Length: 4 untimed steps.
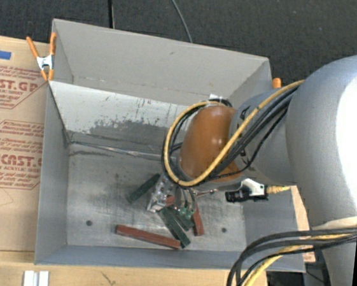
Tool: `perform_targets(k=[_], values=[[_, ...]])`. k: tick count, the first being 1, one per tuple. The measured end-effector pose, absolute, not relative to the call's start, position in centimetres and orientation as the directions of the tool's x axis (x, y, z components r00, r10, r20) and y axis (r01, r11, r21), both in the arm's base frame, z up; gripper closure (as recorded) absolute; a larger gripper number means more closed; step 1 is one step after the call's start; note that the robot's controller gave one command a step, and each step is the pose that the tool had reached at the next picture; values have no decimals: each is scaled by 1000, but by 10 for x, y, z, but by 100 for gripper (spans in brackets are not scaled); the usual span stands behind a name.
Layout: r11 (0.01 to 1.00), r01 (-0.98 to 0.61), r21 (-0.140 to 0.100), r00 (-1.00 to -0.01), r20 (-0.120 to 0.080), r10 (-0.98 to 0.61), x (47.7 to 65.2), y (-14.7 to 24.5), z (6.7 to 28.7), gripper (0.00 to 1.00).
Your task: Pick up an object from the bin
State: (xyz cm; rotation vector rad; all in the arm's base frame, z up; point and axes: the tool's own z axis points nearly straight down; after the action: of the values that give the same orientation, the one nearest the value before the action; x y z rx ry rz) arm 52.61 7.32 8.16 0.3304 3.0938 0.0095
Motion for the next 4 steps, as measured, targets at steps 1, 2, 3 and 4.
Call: perform_targets(k=[1,2,3,4], values=[[979,206,4,-979,4,206,517,76,77,0],[978,206,4,-978,0,206,518,76,78,0],[993,118,7,-993,-29,118,505,-19,78,100],[993,118,7,-993,-29,118,505,-19,78,100]])
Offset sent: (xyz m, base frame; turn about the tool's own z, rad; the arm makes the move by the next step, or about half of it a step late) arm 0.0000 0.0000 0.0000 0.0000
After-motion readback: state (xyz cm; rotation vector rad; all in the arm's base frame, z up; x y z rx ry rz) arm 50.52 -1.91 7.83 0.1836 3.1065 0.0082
